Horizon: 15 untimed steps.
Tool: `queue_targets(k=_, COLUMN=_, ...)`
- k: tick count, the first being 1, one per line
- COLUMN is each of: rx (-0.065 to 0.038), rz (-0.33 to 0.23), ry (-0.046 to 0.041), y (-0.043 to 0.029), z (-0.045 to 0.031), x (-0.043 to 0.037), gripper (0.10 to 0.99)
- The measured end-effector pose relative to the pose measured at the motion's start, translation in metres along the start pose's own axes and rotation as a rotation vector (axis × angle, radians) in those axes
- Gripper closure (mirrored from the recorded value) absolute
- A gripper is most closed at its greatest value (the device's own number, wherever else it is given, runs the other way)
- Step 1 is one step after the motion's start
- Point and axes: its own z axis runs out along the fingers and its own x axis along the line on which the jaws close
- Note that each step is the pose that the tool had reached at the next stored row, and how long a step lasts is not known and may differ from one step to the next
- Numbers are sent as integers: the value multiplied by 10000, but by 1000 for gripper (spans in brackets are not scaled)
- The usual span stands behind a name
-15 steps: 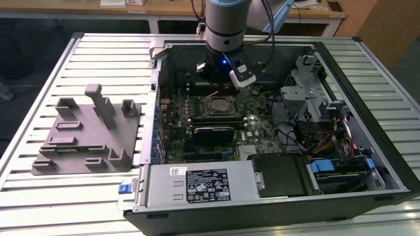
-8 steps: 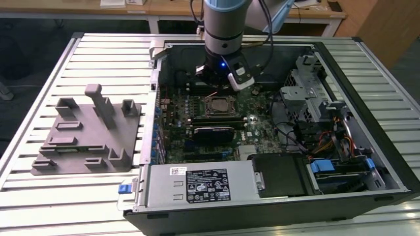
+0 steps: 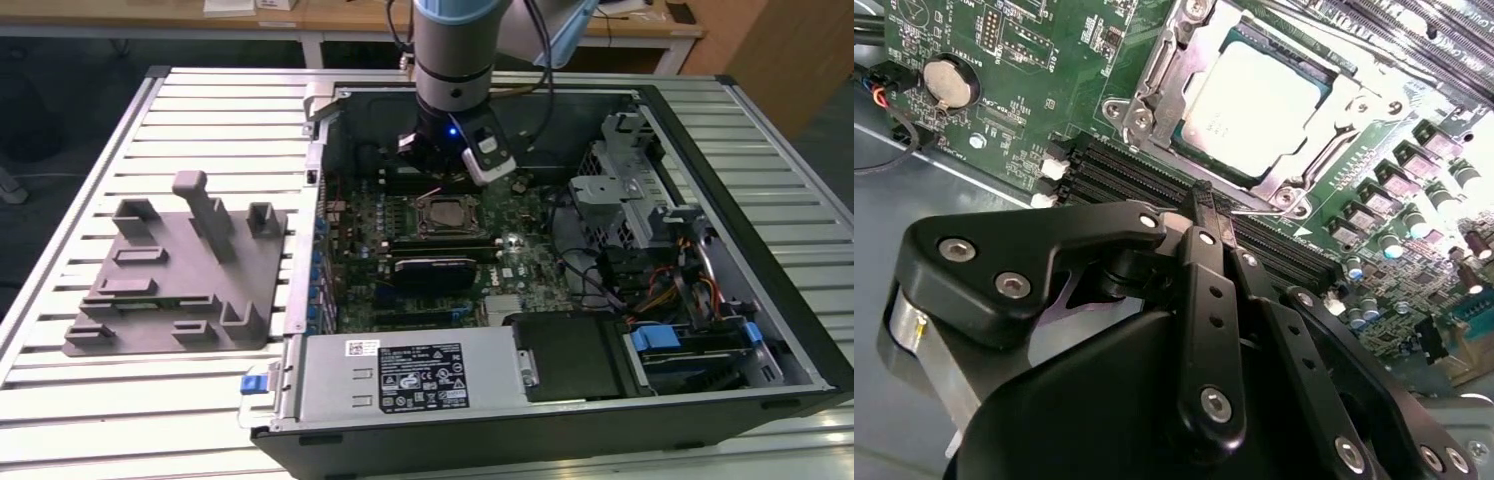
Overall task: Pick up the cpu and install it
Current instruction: 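Install the first cpu locking lever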
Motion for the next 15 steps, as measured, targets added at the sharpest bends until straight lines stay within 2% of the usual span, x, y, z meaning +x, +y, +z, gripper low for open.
queue_targets(k=3, rx=97, rz=-13, ry=-32, y=22, z=16, x=2, gripper=980)
queue_targets(k=5, rx=236, rz=-33, ry=-88, y=34, z=26, x=4, gripper=980)
queue_targets(k=7, rx=391, rz=-62, ry=-188, y=43, z=34, x=5, gripper=980)
queue_targets(k=9, rx=513, rz=-99, ry=-338, y=49, z=41, x=6, gripper=980)
queue_targets(k=11, rx=539, rz=-114, ry=-450, y=58, z=52, x=13, gripper=980)
queue_targets(k=15, rx=539, rz=-62, ry=-559, y=94, z=72, x=52, gripper=980)
